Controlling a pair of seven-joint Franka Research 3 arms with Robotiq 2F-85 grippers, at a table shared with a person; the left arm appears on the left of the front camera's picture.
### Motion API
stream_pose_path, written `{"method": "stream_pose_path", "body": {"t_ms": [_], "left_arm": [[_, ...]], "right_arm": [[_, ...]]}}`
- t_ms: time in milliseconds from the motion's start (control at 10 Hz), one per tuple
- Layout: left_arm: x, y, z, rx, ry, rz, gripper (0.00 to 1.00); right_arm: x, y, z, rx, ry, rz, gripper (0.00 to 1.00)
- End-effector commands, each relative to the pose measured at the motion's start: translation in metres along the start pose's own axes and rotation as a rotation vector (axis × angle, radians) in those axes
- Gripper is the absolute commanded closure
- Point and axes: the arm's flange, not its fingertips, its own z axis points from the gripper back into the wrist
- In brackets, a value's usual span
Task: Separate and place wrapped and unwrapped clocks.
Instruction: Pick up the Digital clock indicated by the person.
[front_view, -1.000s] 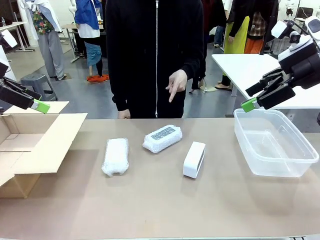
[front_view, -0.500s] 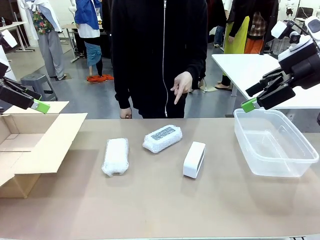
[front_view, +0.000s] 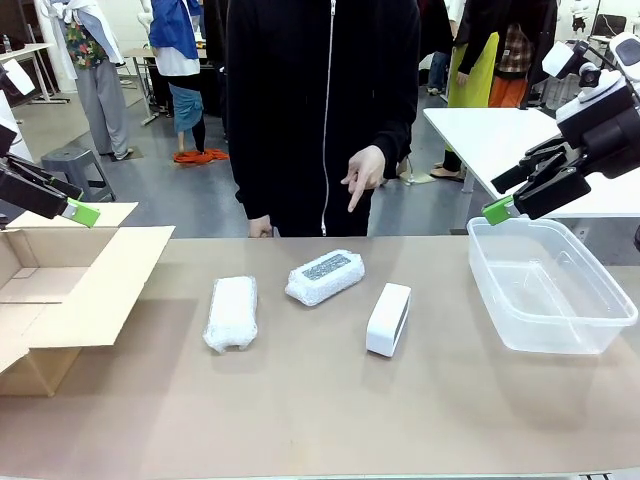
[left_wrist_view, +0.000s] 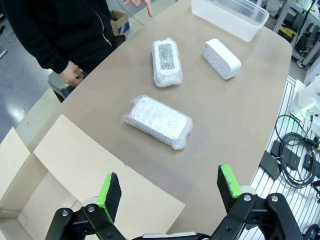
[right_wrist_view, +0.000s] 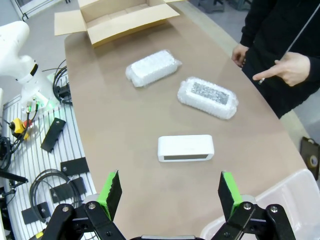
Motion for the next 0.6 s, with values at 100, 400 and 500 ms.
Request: {"method": "stream_pose_path", "body": {"t_ms": [100,400,500], "left_arm": [[-0.0006,0.0010,-0.0001,0.000,0.003,-0.007,0.00],[-0.0006,0.0010,-0.0001,0.000,0.003,-0.007,0.00],[-0.0006,0.0010,-0.0001,0.000,0.003,-0.007,0.00]], "right_arm": [[0.0003,-0.0016,-0.0029,0.017,-0.010,0.003,0.00],[0.0003,-0.0016,-0.0029,0.017,-0.010,0.003,0.00],[0.0003,-0.0016,-0.0029,0.017,-0.010,0.003,0.00]]}}
